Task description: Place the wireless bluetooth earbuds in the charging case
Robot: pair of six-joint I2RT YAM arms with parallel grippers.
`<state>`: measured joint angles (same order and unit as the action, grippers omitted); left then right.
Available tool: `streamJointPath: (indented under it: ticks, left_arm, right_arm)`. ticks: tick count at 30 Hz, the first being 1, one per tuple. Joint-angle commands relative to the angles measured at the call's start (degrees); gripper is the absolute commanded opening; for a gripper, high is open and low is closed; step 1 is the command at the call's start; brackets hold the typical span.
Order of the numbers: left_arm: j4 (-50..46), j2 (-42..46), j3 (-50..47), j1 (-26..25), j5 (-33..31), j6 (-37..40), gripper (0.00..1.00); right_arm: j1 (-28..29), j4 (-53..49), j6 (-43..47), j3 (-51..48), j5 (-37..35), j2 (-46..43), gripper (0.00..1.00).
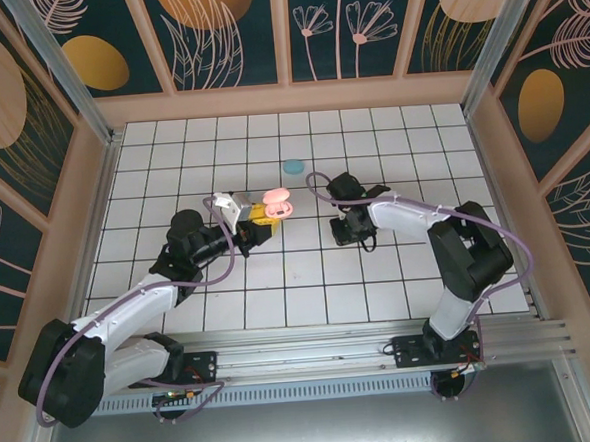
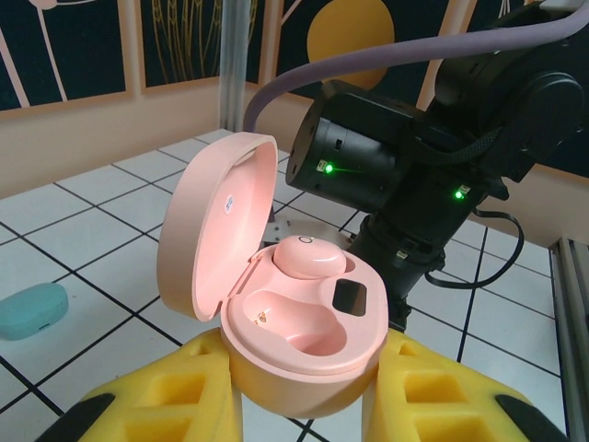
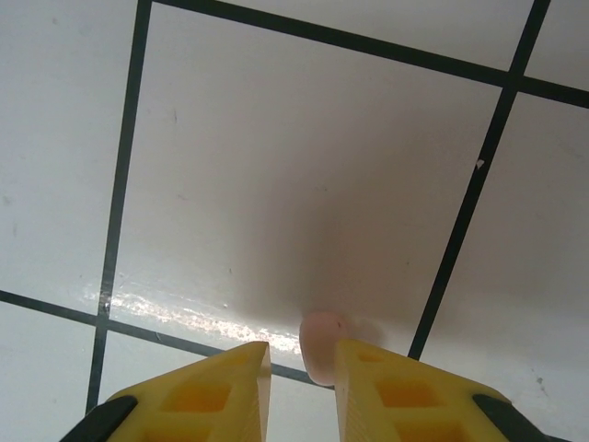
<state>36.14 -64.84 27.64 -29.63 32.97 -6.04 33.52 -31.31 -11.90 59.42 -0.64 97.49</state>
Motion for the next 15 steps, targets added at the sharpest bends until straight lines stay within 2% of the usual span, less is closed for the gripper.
streamJointPath:
  ticks: [1,15]
  left_arm:
    - [0.33,0.94,-0.28,0.03,-0.11,1.03,0.12]
    - [0.42,0.94,-0.48,0.06,-0.42,1.21,0.12]
  right_arm:
    - [0.19,-2.49,1.46,1.92,-1.09,1.89,0.25]
    - [0.17,-4.12,3.14,3.25,-1.82,5.14,0.26]
